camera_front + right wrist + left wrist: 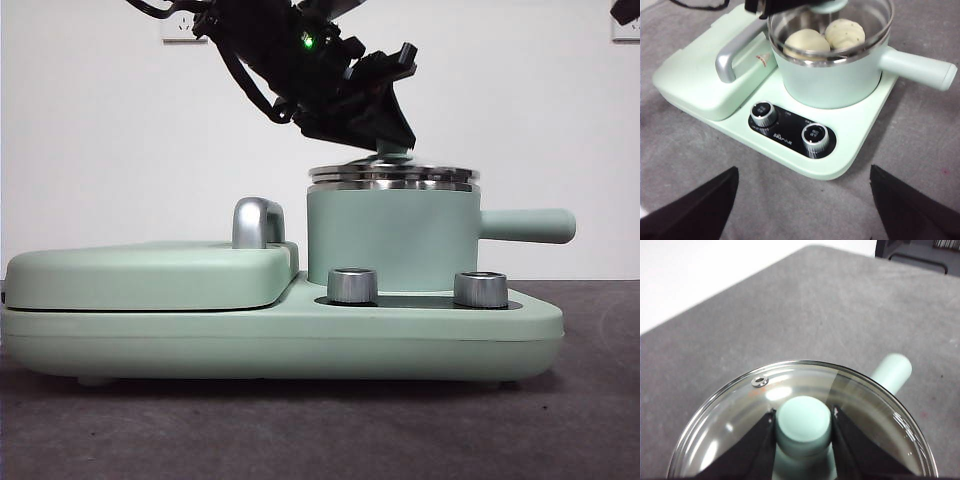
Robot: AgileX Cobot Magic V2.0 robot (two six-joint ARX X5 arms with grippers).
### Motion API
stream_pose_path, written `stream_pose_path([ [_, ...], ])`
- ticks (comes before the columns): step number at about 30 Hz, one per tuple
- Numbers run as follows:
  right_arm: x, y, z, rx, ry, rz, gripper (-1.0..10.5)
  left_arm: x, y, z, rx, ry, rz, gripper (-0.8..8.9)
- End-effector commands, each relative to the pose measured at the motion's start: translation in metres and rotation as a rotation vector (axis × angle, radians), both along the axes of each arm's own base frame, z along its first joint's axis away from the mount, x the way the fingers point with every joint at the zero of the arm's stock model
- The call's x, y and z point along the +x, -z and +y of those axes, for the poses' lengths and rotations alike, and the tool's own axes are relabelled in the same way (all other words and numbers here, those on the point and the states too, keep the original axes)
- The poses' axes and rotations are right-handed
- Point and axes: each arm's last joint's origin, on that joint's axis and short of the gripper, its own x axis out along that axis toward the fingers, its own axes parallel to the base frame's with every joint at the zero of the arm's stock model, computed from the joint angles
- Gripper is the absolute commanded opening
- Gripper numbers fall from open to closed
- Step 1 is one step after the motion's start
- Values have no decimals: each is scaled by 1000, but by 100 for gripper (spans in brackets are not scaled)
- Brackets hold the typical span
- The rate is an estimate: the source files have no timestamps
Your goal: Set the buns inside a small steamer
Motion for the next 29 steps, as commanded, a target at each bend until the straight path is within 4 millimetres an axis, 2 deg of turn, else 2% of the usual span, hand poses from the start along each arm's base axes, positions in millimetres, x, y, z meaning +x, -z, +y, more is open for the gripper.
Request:
stream_pose_path([
  [1,-1,-3,1,11,-2,6,415,2,-5,-7,-36,33,-38,8],
  [8,-1,-2,0,3,-1,14,415,2,2,-6,-2,31,1,9],
  [18,-1,-2,0,0,5,12,415,1,-7,-5,-33,11,-31,9],
  [29,-1,-2,0,-7,21,6,415,0,-6,-3,-8,-11,-10,9],
])
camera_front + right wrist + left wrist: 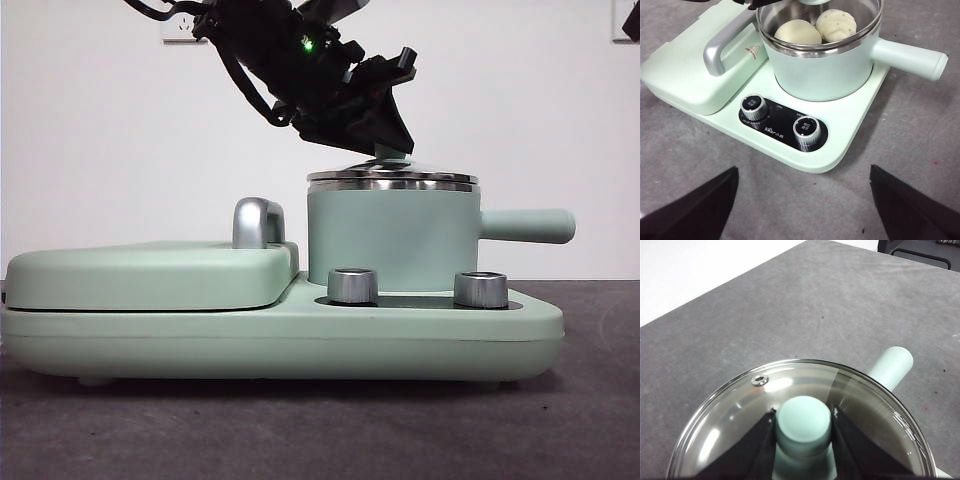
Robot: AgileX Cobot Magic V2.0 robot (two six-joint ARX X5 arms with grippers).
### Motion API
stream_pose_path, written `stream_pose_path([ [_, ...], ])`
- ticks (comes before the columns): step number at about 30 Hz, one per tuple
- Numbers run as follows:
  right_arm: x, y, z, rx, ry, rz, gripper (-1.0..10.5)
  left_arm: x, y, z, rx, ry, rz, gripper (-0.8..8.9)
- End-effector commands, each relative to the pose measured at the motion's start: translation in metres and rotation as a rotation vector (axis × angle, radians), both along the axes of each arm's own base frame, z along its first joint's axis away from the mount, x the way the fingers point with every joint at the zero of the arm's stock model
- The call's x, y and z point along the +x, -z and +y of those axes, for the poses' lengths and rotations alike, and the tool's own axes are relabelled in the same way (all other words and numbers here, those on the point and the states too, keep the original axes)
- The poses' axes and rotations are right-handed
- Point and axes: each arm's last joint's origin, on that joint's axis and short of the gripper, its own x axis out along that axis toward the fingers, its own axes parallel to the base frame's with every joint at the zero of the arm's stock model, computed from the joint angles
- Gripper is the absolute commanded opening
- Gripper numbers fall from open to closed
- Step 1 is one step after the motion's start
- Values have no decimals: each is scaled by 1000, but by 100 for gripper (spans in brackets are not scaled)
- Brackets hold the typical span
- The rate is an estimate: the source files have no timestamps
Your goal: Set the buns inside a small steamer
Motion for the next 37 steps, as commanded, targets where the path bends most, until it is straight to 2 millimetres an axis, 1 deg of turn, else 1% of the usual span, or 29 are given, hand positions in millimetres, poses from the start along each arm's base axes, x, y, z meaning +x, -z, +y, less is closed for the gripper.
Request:
stream_pose_path([
  [1,0,-4,1,15,-1,-7,415,-1,-9,-3,-21,3,-24,9],
  [12,0,-4,1,12,5,-9,415,-2,-6,-2,2,6,3,10],
  [13,0,-4,1,12,5,-9,415,-2,-5,-2,4,6,5,22],
  [15,0,-4,1,12,5,-9,415,-2,-5,-2,7,6,9,121],
  [17,0,-4,1,12,5,-8,415,-2,-4,-2,12,5,15,254],
  [18,0,-4,1,12,5,-8,415,-2,-4,-2,15,5,20,295],
  [19,0,-4,1,12,5,-9,415,-3,-4,-2,16,4,28,324],
  [21,0,-4,1,13,5,-10,416,-5,-6,1,13,-5,58,344],
  [24,0,-4,1,14,5,-10,416,-13,-16,7,20,-5,95,344],
  [27,0,-4,1,15,3,-10,416,-26,-30,18,35,-7,125,344],
  [32,1,-4,2,32,-8,11,416,-58,-61,47,60,-35,223,344],
  [37,8,-7,9,29,-22,45,416,-84,-80,76,63,-96,335,343],
])
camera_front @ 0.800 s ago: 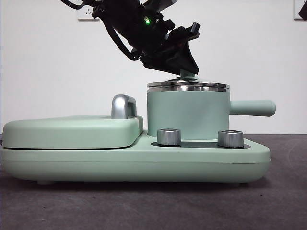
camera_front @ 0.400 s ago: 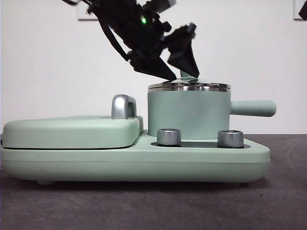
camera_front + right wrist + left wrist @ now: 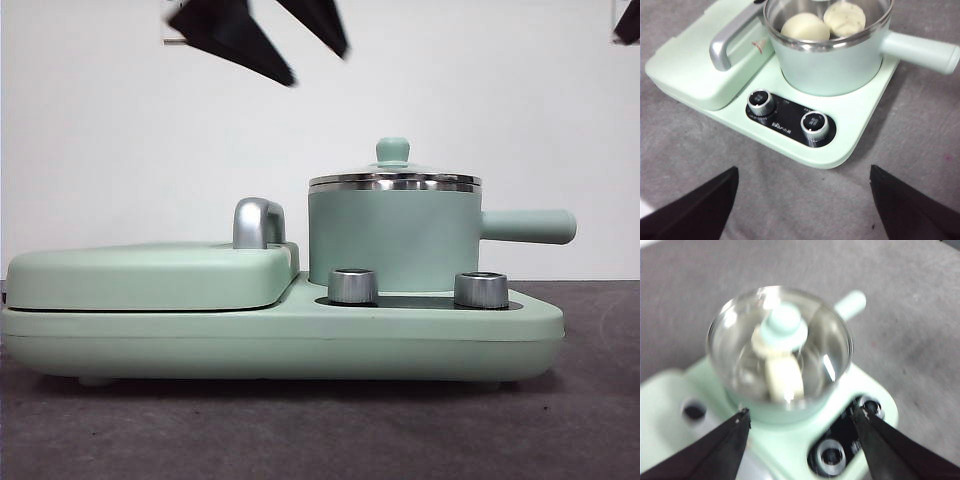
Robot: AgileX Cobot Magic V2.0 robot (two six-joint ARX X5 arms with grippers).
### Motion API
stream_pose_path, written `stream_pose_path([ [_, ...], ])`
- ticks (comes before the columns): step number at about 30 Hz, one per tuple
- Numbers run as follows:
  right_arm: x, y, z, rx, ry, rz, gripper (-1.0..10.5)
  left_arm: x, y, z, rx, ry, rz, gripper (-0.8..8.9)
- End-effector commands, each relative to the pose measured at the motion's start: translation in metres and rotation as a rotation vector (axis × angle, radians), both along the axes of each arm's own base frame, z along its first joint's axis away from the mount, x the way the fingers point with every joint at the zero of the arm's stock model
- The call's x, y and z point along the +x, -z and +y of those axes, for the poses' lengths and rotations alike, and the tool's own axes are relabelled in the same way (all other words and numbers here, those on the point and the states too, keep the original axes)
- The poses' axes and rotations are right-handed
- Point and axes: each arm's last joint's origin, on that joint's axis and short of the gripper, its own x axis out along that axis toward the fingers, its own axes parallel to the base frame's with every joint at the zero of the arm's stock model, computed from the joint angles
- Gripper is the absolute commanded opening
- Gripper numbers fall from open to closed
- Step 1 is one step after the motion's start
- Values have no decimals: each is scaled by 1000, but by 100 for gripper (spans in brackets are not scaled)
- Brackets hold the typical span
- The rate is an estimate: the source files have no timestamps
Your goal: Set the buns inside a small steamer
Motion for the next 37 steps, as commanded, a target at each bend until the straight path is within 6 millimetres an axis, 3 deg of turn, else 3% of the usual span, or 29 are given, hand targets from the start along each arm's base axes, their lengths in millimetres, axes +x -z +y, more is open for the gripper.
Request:
stream_pose_path([
  [1,5,-9,6,23,-13,2,416,-8,-7,11,-17,-49,66,343],
  [6,19,-11,19,44,-49,-7,416,-26,-1,36,-58,-120,92,342],
  [17,49,-12,44,40,-77,-116,415,-79,59,88,-199,-400,58,340],
  [20,51,-12,45,40,-77,-118,393,-87,63,94,-161,-400,87,339],
  [21,51,-11,45,40,-77,-118,317,-89,63,94,-152,-398,92,326],
  [22,51,-12,45,40,-77,-118,162,-91,63,96,-146,-399,98,223],
  [23,51,-12,45,40,-77,-118,36,-92,63,96,-147,-399,96,22],
  [37,50,-16,45,81,-104,-141,19,-94,64,98,-135,-383,111,7],
])
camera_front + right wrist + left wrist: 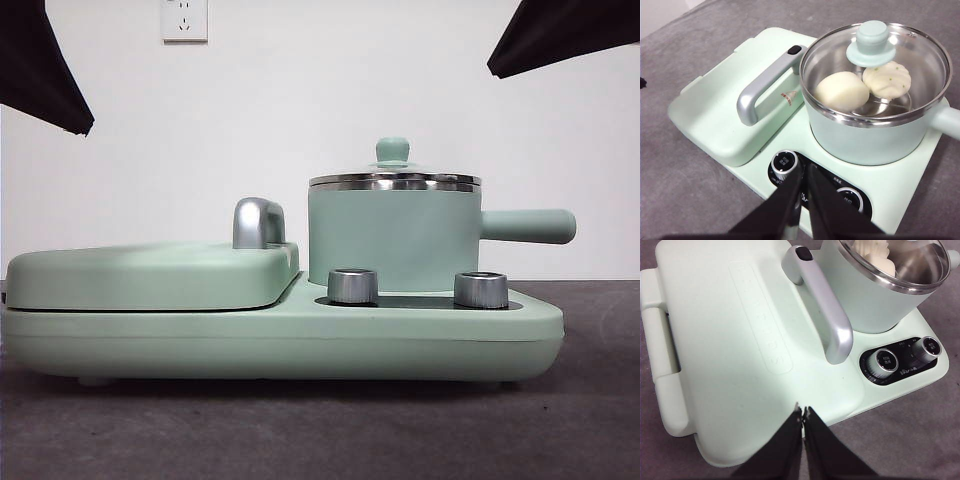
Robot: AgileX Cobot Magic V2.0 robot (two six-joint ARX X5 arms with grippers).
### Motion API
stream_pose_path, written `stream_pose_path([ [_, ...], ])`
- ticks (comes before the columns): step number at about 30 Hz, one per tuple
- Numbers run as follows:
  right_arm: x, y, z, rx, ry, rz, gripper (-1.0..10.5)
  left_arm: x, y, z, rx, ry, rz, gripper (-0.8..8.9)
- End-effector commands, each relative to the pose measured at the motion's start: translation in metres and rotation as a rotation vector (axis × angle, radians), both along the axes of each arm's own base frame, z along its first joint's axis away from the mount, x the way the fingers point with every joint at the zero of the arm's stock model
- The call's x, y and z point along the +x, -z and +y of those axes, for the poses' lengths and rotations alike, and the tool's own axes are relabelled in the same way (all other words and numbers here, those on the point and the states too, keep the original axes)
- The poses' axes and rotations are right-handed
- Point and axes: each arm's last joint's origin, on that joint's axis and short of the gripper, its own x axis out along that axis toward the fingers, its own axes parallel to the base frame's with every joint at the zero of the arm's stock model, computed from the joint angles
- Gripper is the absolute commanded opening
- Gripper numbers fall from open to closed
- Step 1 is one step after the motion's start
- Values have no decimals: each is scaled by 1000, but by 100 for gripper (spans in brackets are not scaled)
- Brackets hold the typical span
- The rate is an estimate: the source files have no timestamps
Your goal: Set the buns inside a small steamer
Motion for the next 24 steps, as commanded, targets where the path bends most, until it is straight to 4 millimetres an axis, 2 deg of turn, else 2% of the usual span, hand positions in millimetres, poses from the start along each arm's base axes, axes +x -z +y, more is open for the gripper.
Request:
stream_pose_path([
  [1,0,-8,2,21,-12,-36,19,1,-4,-2,-12,6,-15,7],
  [4,1,-9,2,26,-11,-43,19,1,-4,-2,-12,7,-17,7],
  [6,1,-9,2,26,-11,-43,19,-1,-5,1,90,79,-93,7],
  [8,1,-9,2,27,-12,-43,19,-1,-2,7,120,86,-148,7],
  [12,1,-9,2,27,-11,-44,19,-3,26,32,77,-35,-383,7],
  [18,0,-9,2,27,-12,-44,19,-28,81,71,51,-283,-553,7],
  [24,0,-9,2,27,-12,-44,19,-39,111,83,51,-385,-604,7],
])
